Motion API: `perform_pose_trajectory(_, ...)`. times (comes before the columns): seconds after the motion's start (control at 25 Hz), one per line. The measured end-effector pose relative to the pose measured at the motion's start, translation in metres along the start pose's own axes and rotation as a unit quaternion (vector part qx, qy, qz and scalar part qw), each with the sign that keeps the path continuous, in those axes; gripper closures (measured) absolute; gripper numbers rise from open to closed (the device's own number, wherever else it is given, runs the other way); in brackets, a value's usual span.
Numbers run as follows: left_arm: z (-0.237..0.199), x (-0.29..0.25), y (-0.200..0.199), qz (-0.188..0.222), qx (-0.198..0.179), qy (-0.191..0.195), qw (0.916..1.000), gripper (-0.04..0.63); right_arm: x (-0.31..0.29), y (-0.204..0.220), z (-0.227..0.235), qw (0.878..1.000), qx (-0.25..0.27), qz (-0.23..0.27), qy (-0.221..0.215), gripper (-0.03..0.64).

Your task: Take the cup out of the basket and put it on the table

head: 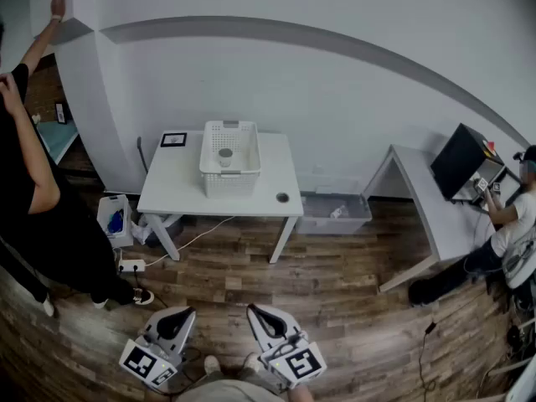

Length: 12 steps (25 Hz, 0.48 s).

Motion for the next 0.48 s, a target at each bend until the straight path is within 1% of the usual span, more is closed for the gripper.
perform_pose_trajectory(0.24,0.01,-0.013,-0.001,0.0,-0.002,0.005,1.0,0.594,0.008,-0.001,0.011,1.0,-0.002,-0.002,0.0,0.608)
perform_pose_trajectory(0.48,0.015,-0.026,-0.005,0.002,-0.007,0.001,1.0,0.594,0.014,-0.005,0.023,1.0,0.003,0.009,0.005,0.607)
Point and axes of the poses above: the fingertips, and each gripper's own axes: x backward along the fingers, z to its right, y out of its underside, the point moved 5 cm from there along x, backward along the fingers, and after that the axes turned 5 degrees about y, right-handed, at the moved point
